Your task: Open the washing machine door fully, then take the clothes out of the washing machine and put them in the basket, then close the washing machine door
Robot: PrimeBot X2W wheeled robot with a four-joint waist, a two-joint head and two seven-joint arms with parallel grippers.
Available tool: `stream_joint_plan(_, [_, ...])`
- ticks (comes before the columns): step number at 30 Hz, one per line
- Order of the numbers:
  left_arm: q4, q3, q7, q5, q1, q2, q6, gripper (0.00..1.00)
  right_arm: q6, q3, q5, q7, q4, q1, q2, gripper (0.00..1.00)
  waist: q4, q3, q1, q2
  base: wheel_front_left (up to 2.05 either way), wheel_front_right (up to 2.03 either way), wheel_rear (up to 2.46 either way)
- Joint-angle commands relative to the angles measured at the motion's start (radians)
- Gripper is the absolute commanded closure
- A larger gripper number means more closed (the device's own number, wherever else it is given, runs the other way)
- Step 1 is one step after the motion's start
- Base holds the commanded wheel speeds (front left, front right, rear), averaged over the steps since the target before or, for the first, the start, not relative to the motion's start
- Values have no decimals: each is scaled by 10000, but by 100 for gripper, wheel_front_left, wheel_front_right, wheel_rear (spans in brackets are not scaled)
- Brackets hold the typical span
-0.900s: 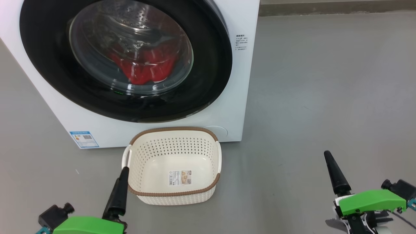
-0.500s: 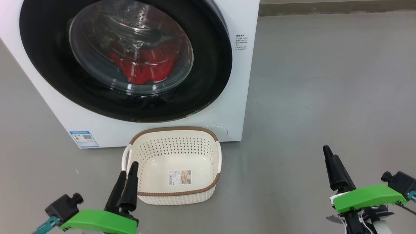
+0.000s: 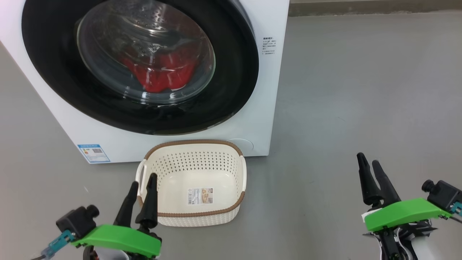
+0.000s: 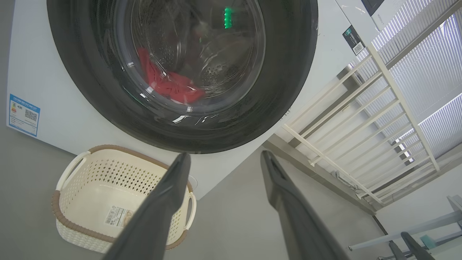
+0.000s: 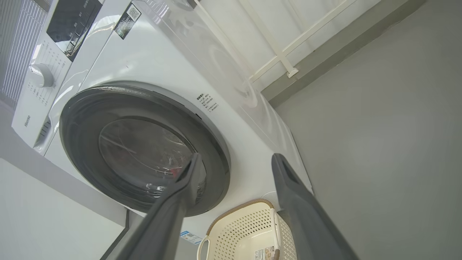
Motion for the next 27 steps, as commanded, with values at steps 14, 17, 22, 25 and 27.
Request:
stream_joint_plan(14, [-389,-90,-547,1963,-857,196,391,0,-7,257,-1841,-548,-457,-808,-137,0,-26,89,0,-1,0,0,0])
stream_joint_plan(17, [-401,-152,-636,2380,-935,200,455,0,-7,262,-2180,-636,-483,-858,-144,0,-25,87,0,-1,0,0,0])
stream_joint_plan(22, [-408,-270,-754,2956,-1024,205,523,0,-7,280,-2607,-754,-500,-926,-155,0,-17,84,0,-1,0,0,0])
stream_joint_plan(25, [-364,-342,-843,3350,-1091,209,567,0,-8,304,-2952,-842,-511,-984,-162,0,-16,90,0,-1,0,0,0])
stream_joint_plan(27, [-334,-392,-903,3650,-1137,212,608,0,-8,331,-3231,-901,-559,-1007,-167,0,-19,100,0,-1,0,0,0])
